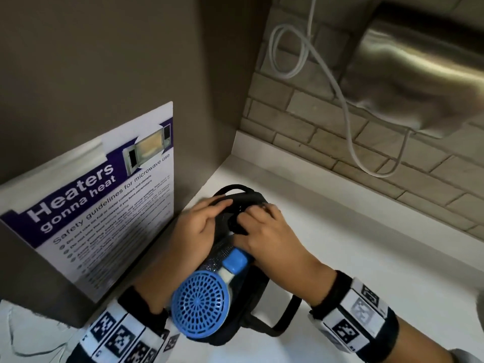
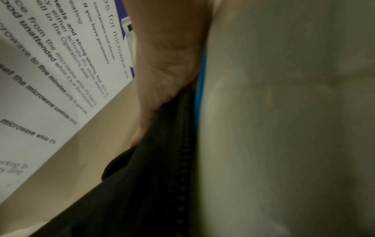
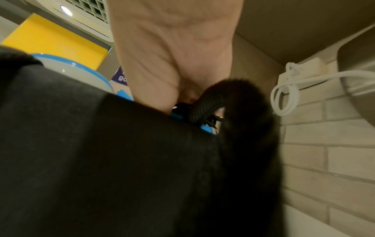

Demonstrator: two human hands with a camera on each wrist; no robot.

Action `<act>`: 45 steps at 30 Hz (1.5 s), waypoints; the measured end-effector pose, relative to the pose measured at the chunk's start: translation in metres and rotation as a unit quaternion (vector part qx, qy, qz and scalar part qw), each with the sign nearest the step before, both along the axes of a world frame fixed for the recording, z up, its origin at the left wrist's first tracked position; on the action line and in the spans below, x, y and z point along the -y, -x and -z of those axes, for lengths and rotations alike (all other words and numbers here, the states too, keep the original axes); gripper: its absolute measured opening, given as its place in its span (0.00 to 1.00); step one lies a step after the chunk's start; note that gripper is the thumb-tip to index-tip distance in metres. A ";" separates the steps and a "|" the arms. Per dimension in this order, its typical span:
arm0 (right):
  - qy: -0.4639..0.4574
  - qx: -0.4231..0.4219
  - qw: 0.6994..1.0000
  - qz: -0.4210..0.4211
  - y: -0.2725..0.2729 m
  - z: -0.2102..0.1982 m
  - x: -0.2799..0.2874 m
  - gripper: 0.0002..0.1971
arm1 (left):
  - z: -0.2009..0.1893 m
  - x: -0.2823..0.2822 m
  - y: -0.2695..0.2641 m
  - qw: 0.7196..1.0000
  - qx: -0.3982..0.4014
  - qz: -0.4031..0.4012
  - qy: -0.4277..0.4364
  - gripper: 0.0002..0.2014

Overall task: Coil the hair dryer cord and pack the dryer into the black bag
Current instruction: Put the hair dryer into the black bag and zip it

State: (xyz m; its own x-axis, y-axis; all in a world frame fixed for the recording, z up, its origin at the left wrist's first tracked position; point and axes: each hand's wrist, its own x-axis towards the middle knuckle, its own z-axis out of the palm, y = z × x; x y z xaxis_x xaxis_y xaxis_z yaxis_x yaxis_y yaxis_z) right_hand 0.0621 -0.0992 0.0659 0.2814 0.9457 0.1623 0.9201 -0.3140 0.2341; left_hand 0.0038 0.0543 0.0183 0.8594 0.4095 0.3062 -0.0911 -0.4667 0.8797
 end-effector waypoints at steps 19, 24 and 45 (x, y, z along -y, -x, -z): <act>0.170 -0.297 0.939 0.029 -0.049 0.043 -0.019 0.16 | -0.008 0.002 0.009 0.996 0.024 0.077 0.047 0.22; 0.187 -0.338 0.915 0.114 -0.057 0.051 -0.019 0.15 | -0.005 -0.003 0.008 0.997 0.024 0.065 0.035 0.22; 0.280 -0.280 0.916 0.064 -0.045 0.016 0.017 0.36 | -0.004 -0.009 0.010 0.999 0.020 0.008 0.030 0.23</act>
